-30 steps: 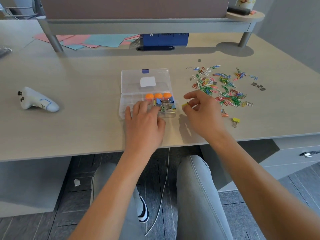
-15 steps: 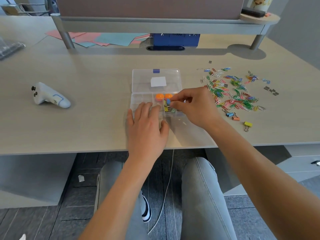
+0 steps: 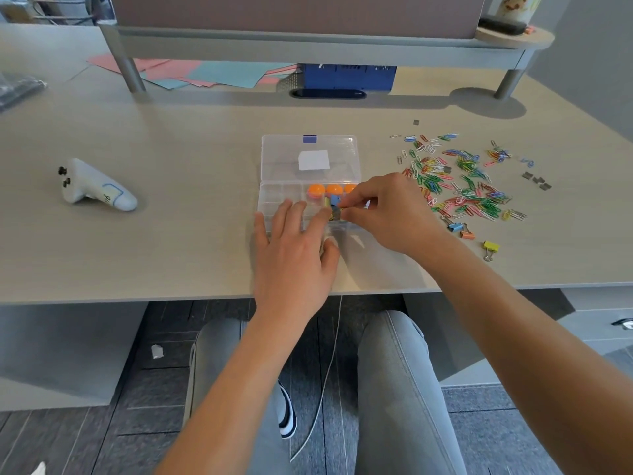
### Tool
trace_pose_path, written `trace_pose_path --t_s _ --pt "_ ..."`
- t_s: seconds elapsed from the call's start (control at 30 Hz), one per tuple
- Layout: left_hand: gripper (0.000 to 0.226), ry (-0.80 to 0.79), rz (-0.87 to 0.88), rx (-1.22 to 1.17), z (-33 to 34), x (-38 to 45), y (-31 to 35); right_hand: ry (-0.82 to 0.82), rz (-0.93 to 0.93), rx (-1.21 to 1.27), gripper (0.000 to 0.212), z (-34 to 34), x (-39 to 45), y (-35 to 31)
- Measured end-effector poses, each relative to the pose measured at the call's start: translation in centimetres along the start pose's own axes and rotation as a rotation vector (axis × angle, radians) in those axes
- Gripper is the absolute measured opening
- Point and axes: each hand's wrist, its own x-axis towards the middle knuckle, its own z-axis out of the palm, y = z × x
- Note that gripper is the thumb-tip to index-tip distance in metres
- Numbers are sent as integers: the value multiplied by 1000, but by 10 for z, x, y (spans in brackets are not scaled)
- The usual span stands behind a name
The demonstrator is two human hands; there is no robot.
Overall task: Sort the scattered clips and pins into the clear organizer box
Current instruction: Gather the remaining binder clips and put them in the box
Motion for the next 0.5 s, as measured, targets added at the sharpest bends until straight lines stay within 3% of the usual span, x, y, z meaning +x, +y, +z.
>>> trace_pose_path --t_s 0.5 --pt "48 -9 8 19 1 0 0 -23 -24 -41 12 -1 0 1"
